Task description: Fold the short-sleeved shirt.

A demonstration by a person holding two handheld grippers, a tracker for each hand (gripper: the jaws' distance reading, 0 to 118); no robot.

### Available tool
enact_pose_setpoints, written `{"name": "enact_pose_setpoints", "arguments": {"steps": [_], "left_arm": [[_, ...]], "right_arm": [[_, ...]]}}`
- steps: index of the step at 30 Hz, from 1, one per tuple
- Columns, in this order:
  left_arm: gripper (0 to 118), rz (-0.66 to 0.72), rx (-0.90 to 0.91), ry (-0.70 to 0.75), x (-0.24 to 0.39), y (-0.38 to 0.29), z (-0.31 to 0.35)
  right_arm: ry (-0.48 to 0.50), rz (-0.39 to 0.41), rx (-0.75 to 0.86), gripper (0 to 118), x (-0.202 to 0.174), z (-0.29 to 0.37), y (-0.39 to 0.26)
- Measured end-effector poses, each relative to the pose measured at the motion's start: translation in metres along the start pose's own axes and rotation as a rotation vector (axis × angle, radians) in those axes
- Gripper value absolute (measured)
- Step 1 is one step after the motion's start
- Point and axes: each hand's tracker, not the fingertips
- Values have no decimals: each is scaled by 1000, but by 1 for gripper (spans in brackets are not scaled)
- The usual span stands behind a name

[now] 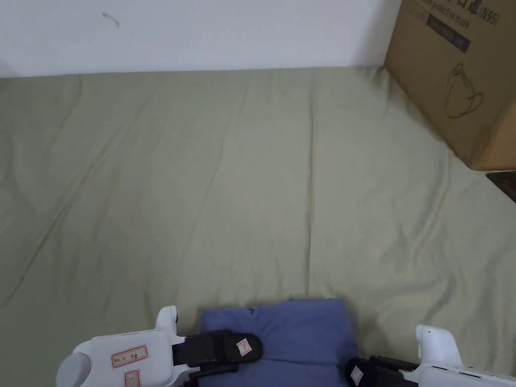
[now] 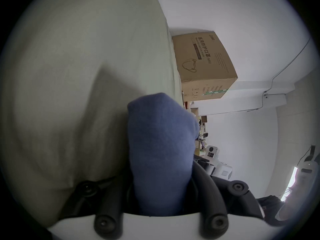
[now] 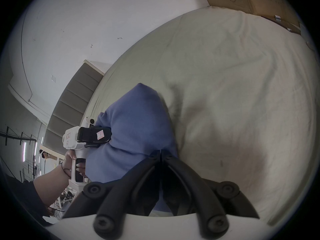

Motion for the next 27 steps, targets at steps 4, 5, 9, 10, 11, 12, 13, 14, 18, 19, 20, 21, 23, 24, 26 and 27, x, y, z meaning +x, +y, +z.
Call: {"name": "enact_pose_setpoints", "arguments": {"steps": [4,5,9,10,11,12,13,14,18,19,20,21,23,24,26,27], "left_arm": [[20,-64,9,118,23,-4,-1],[20,-90,22,140,32,-7,2],[21,-206,84,217,70,-20,45],[21,-213,104,209,78,-19,63],[21,-228,127,216,85,-18,80],[21,-248,151,237,95,-15,104],[21,-260,160,270,103,-10,129],[21,-265,162,312,110,-4,149],[21,-315,111,649,130,24,232],[21,-335,89,744,131,31,250],[21,-344,72,807,130,37,266],[21,-336,65,852,129,44,283],[21,-304,67,957,120,60,312],[21,-302,60,1029,117,68,324],[22,-370,24,1175,109,77,335],[22,-394,5,1250,104,82,341]], "right_arm": [[-28,-12,5,1,-10,5,1],[-74,-14,0,1,-18,8,2],[-131,95,26,1,-61,28,6],[-125,102,37,1,-72,34,6],[-112,110,49,1,-80,39,5],[-80,113,67,1,-94,46,5],[-60,116,79,1,-104,52,4],[-58,119,82,1,-111,56,2],[-94,193,84,2,-136,72,-3],[-104,220,75,2,-142,75,-6],[-114,244,68,2,-142,78,-6],[-123,263,65,2,-146,80,-8],[-142,288,57,2,-149,84,-12],[-152,295,50,2,-149,84,-12],[-171,302,38,2,-150,84,-13],[-184,302,34,1,-150,83,-14]]}}
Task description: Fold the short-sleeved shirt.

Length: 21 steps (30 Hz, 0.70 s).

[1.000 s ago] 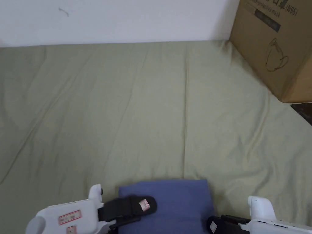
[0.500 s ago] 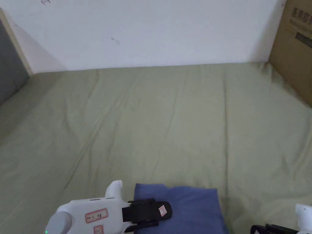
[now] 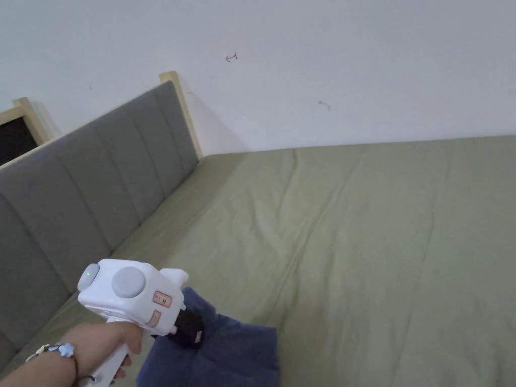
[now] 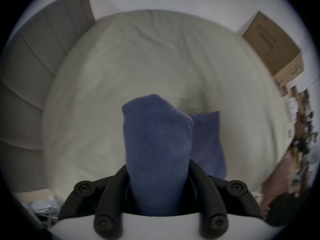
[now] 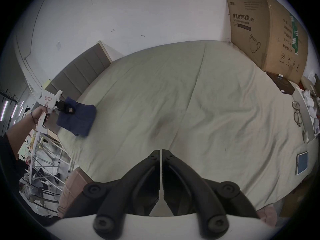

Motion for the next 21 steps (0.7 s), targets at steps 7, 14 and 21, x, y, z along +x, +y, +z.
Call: {"name": "enact_pose_setpoints", "arguments": {"steps": [7,14,21], "left_arm": [[29,-89,-36,246,-26,-1,-15],[109,-49,157,254,-34,-9,19],[106,55,319,206,-9,-34,49]], "right_arm": [[-39,-38,-5,2,-13,-2,6],[-35,-34,-13,1,-14,-4,12],[-28,-2,17,1,-17,7,18]]}}
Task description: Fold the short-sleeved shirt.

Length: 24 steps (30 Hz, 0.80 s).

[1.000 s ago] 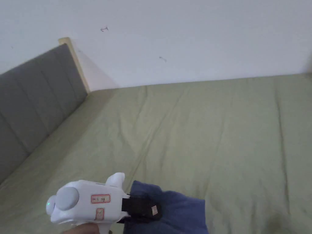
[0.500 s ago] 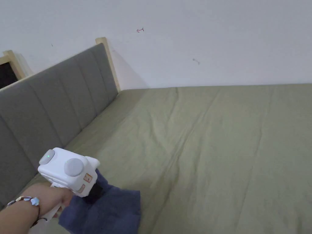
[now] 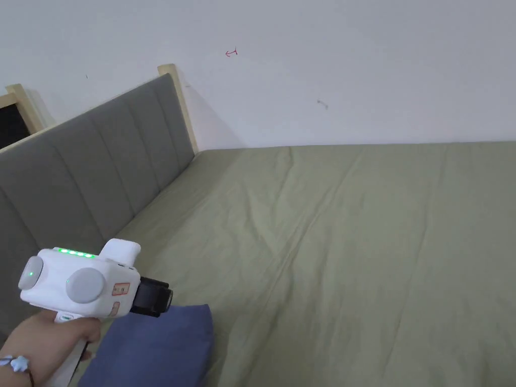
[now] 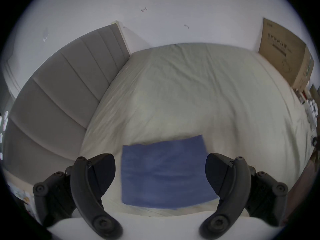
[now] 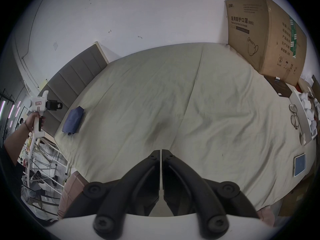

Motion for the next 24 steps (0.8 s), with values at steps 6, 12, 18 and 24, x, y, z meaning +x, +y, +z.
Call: {"name": "enact_pose_setpoints", "arguments": {"steps": [6,12,18,24], "left_arm": [[0,69,62,-147,74,-44,29],[0,69,392,-364,171,-61,118],[0,133,706,-385,248,-48,191],[0,77,907,-265,308,-55,223]], "right_arm": [[10,4,34,2,7,14,4],[29,43,121,2,4,35,12],[51,95,466,1,-14,83,30],[-91,109,836,2,-17,109,39]]}}
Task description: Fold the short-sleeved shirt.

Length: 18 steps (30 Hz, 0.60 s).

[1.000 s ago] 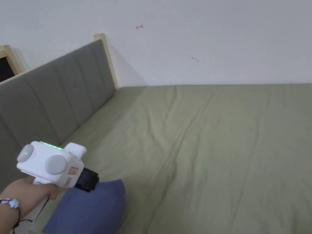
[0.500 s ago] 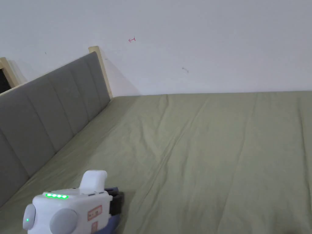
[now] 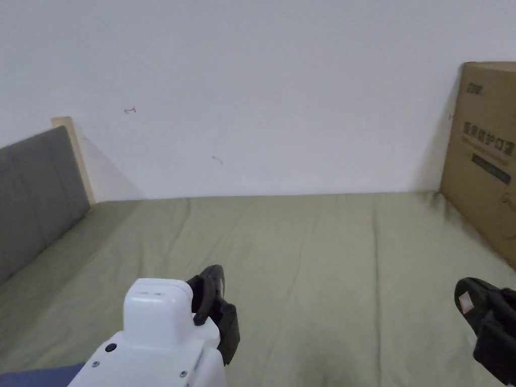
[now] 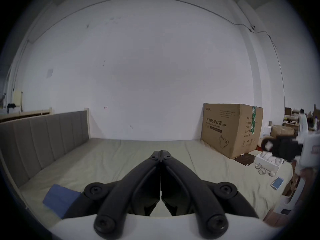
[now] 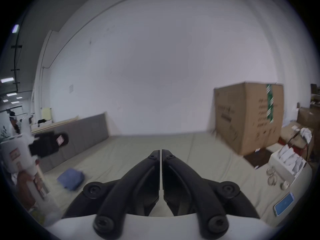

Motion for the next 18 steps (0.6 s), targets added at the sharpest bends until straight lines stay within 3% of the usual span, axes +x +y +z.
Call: {"name": "enact_pose_setpoints", "arguments": {"steps": [2,4,7,12,14,15,17,18], "left_arm": [[0,-11,0,6,14,-13,4],[0,-73,1,82,25,-24,11],[0,-62,1,86,23,-33,16],[0,-50,24,151,16,-30,15],[2,-37,41,155,13,-28,15],[15,-32,47,150,11,-27,16],[42,-11,63,120,6,-26,16],[72,13,68,77,4,-24,18]], "right_arm": [[-54,57,80,2,3,-2,-9],[-173,111,80,2,6,-1,-19],[-141,19,25,2,19,5,-27],[-170,41,30,1,22,10,-27],[-168,42,47,9,22,13,-25],[-187,54,59,31,20,15,-24],[-260,96,86,92,21,14,-23],[-251,93,82,116,22,13,-23]]}}
